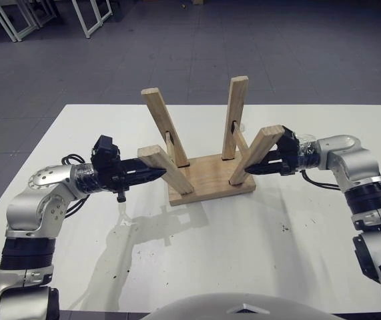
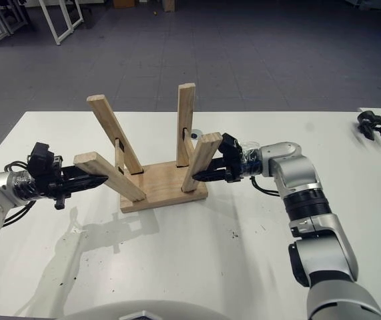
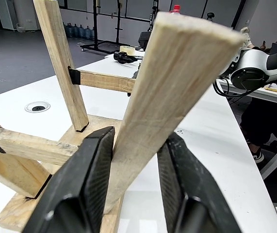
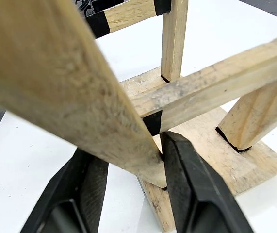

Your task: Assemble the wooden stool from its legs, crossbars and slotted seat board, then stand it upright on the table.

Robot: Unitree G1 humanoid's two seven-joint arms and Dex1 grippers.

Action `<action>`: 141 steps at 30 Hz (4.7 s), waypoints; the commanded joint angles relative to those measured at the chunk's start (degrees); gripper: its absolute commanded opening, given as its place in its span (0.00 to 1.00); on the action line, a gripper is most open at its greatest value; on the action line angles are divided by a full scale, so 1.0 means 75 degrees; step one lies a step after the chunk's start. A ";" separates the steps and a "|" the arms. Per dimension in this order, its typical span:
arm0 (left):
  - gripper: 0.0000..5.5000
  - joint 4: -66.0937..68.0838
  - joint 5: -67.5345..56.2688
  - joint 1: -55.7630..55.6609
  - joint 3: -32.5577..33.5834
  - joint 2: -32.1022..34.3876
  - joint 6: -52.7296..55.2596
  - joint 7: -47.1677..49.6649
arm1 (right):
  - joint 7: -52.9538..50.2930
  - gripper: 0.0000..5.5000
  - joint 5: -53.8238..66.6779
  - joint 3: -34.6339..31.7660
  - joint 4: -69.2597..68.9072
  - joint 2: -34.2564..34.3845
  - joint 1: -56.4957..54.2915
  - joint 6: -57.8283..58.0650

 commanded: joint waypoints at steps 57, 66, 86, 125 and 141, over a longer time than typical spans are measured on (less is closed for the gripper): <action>0.43 -0.4591 0.1583 0.4722 0.0179 0.0807 0.1755 0.2519 | -0.0608 0.53 -0.1288 -0.0066 0.0900 -0.1842 0.1271 0.0270; 0.43 -0.5063 0.2768 0.4691 -0.0961 0.0349 0.0428 0.3077 | -0.0298 0.53 -0.1368 0.0088 -0.1046 -0.1886 0.2155 -0.0330; 0.43 -0.3638 0.2725 0.2925 -0.0610 0.0274 0.0765 0.3352 | 0.0024 0.53 -0.1125 0.0195 -0.2484 -0.1818 0.1868 -0.0464; 0.62 -0.0996 0.2626 0.0755 -0.1619 0.0135 -0.0835 0.1050 | -0.0010 0.27 -0.1003 0.0624 -0.2551 -0.1578 0.1793 -0.0784; 0.41 -0.0604 0.0621 -0.0239 -0.1526 0.0090 0.1267 -0.0660 | 0.1003 0.27 0.0736 -0.0119 -0.2059 -0.1491 0.1195 0.1322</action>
